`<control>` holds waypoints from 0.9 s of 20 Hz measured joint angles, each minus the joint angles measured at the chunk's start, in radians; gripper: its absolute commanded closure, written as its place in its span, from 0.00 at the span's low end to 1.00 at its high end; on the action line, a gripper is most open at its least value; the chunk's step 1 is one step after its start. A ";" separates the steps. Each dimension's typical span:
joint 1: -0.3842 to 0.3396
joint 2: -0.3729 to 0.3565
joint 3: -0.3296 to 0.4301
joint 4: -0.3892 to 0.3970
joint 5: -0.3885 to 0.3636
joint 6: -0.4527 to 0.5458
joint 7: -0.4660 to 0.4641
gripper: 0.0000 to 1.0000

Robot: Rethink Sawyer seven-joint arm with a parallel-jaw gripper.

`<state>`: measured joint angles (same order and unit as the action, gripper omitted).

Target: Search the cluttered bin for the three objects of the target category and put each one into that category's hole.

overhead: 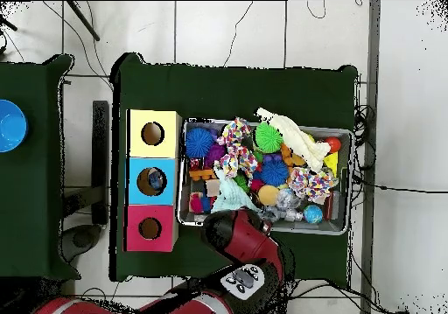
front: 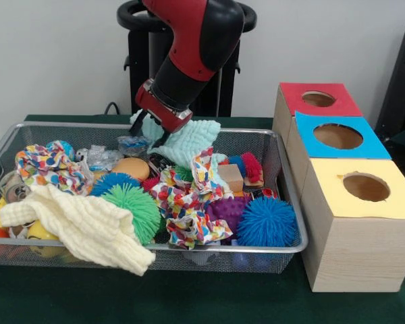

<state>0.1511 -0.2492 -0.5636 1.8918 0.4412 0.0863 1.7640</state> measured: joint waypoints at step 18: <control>-0.015 0.002 0.000 0.000 0.000 -0.035 0.020 1.00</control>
<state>0.1361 -0.2473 -0.5633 1.8915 0.4412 0.0512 1.7842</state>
